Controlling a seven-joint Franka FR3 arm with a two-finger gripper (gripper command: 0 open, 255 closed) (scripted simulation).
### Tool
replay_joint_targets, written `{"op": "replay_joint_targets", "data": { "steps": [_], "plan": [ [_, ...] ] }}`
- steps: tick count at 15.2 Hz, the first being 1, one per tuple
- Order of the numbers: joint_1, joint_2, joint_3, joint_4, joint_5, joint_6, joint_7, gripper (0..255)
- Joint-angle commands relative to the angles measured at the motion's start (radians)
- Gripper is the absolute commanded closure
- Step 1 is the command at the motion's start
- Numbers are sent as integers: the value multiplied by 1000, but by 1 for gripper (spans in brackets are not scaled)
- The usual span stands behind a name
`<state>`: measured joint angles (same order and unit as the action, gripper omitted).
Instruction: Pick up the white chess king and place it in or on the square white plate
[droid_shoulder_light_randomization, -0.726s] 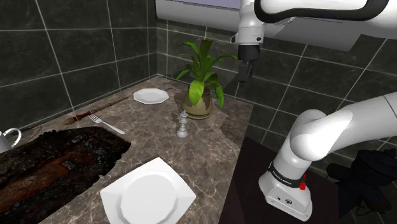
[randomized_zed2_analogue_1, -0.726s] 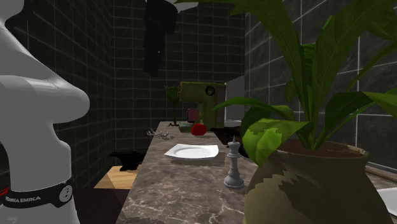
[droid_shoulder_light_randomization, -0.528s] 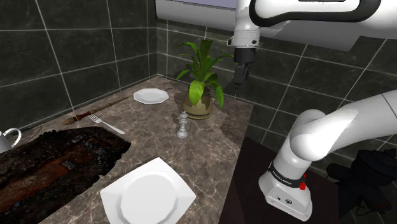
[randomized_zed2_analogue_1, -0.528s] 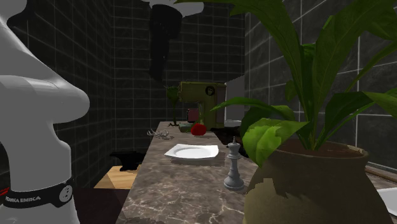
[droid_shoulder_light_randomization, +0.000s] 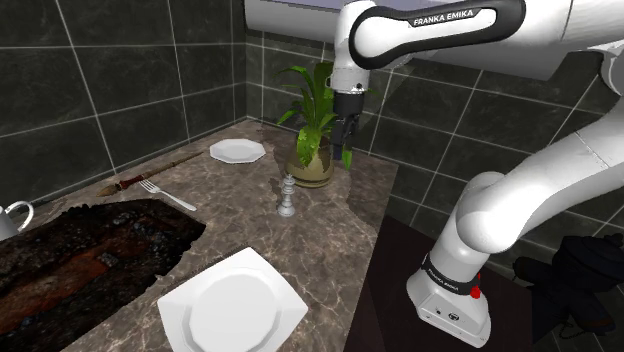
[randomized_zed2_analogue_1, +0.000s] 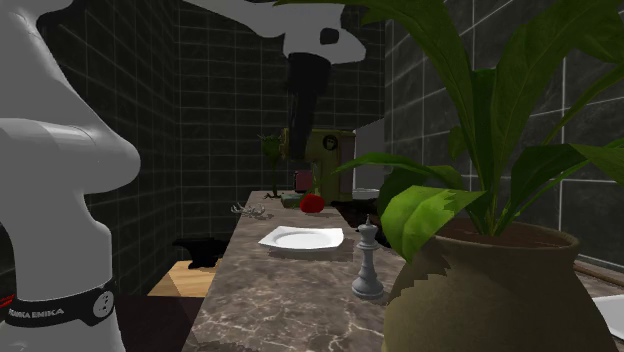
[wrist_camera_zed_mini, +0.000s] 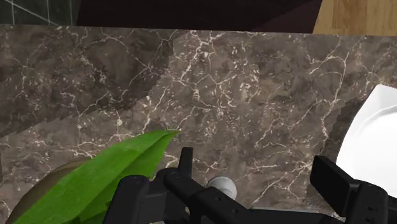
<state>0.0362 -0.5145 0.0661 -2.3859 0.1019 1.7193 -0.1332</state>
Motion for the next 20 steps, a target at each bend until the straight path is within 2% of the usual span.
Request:
{"op": "replay_joint_targets", "data": {
  "steps": [1,12,20],
  "plan": [
    [5,75,14,14,9,76,11,0],
    [25,462,62,191,13,349,63,0],
    [31,519,68,141,14,458,66,0]
  ]
}}
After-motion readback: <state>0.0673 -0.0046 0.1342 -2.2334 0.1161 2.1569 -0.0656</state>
